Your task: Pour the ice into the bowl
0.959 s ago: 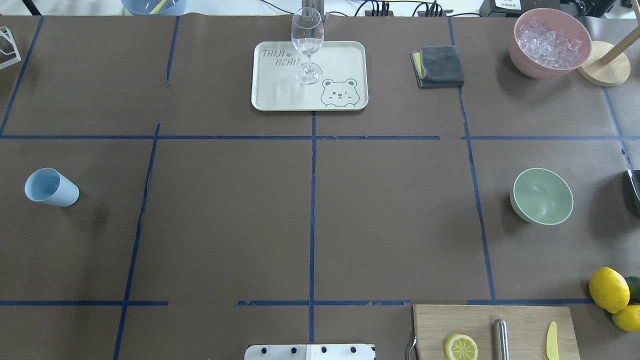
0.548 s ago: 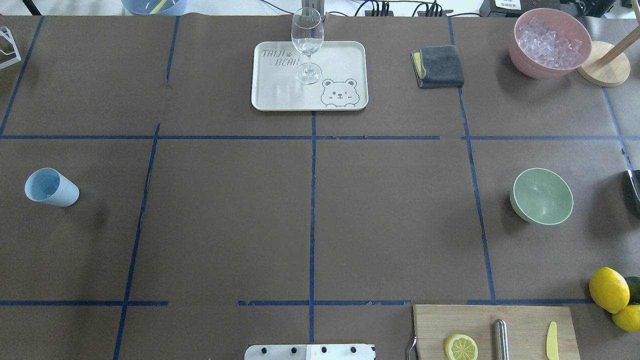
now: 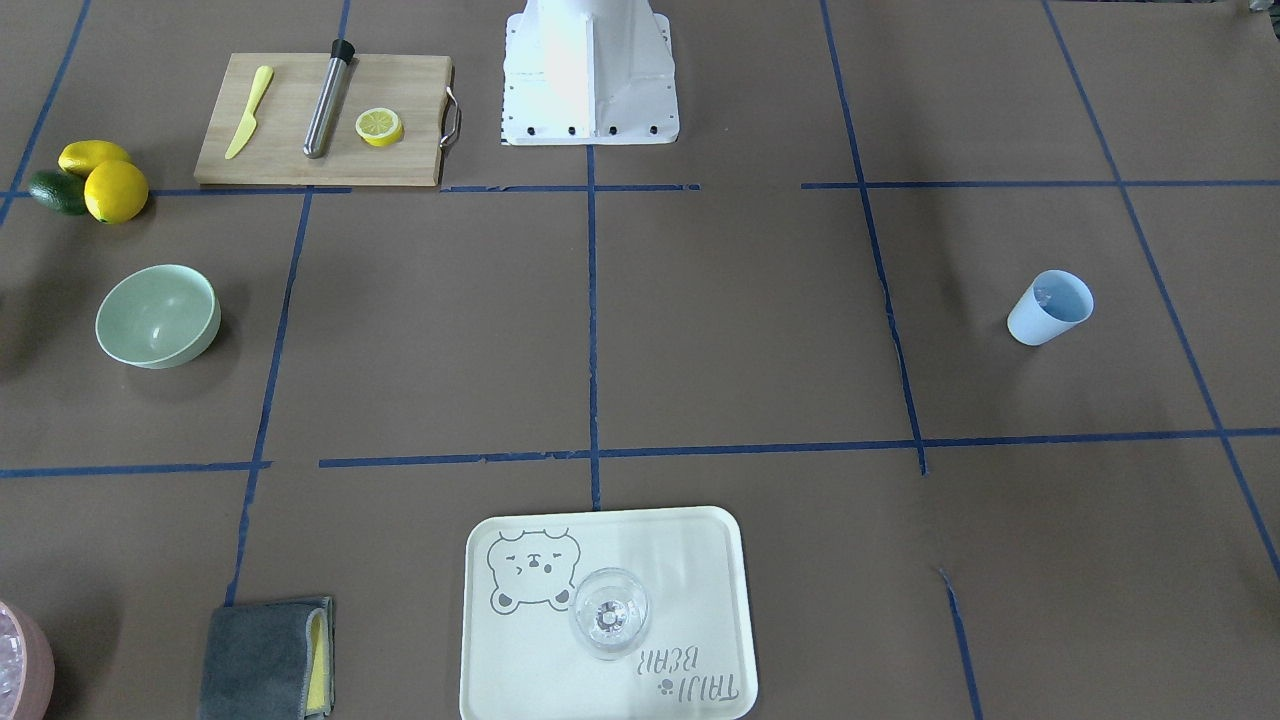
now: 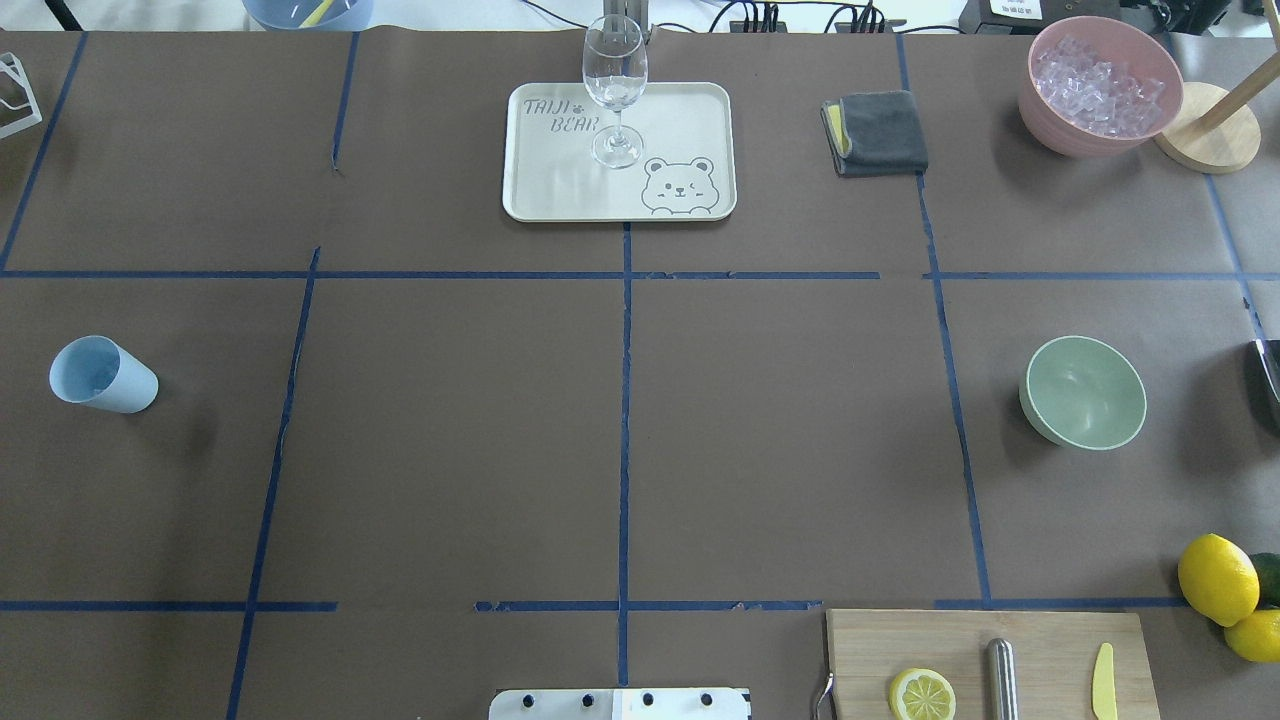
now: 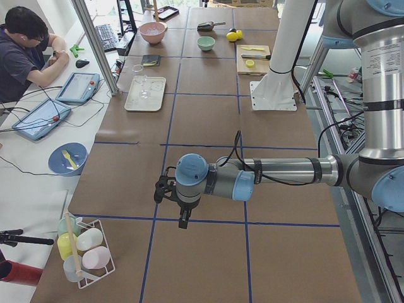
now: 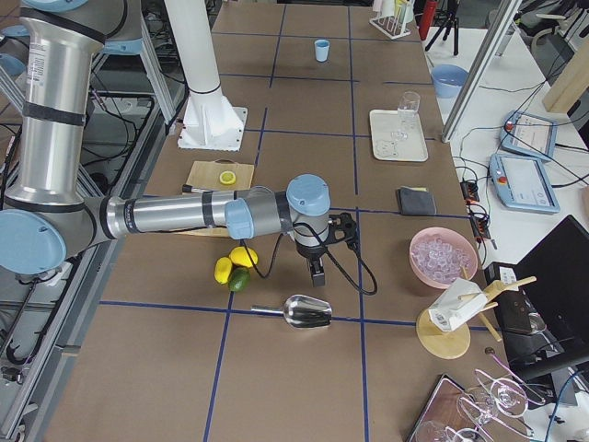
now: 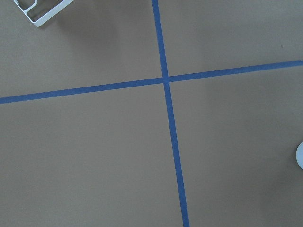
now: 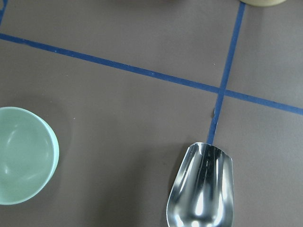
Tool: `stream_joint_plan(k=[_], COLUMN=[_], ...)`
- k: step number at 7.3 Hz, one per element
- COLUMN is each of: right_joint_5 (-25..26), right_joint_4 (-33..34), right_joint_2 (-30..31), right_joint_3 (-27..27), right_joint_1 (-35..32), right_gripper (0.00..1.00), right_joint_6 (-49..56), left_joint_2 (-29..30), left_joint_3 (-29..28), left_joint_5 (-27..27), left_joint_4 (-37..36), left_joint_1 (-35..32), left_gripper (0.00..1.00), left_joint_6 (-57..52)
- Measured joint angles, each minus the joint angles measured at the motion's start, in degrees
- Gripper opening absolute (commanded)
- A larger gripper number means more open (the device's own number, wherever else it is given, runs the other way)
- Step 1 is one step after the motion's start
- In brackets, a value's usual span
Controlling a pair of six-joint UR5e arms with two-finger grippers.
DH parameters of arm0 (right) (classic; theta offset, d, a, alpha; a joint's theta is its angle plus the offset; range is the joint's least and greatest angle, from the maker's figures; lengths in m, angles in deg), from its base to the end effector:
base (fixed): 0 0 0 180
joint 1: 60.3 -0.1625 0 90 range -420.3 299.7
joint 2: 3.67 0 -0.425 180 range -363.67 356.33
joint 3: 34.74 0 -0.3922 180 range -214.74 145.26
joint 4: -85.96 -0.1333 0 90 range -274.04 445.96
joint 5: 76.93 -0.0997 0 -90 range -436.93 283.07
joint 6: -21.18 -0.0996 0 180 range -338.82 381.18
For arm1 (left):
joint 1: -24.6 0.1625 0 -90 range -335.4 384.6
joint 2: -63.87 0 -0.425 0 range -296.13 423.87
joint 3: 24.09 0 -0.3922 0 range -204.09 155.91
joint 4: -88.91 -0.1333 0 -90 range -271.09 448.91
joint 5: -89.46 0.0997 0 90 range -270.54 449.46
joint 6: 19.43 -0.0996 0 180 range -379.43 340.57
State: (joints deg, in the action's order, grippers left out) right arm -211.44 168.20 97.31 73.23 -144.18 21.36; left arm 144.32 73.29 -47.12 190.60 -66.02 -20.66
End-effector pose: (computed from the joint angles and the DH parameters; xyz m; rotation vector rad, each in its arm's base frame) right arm 0.0180 -0.4272 0.5753 0.2043 -0.7852 -0.2038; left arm -0.0656 -0.4304 0.6475 0.1700 0.8085 0.0776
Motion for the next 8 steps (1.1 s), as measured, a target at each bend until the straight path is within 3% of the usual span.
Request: stream_joint_plan(k=[2,4,6,8], right_joint_5=[-0.03,4.17,13.53,15.62], right_joint_4=[-6.19,-16.49,-22.19,-23.21], right_joint_2=[0.01,0.41,0.23,0.24], right_joint_3=[0.87,2.14,2.29,1.27], right_joint_1=[4.33,15.46,27.27,30.34], right_gripper=[1.0,1.0,0.86,0.68], right_joint_6=[-6.66,-23.84,-37.79,-41.4], left_joint_2=[-0.16,-0.27,-0.32,-0.37], left_joint_3=[0.0,-0.03,-0.02,0.0], left_joint_5=[0.0,0.0,0.02,0.08], left_joint_4=[0.0,0.0,0.06,0.08], left_joint_1=[0.0,0.0,0.0,0.0], left_gripper=[1.0,1.0,1.0,1.0], left_joint_6=[0.0,-0.06,-0.08,-0.09])
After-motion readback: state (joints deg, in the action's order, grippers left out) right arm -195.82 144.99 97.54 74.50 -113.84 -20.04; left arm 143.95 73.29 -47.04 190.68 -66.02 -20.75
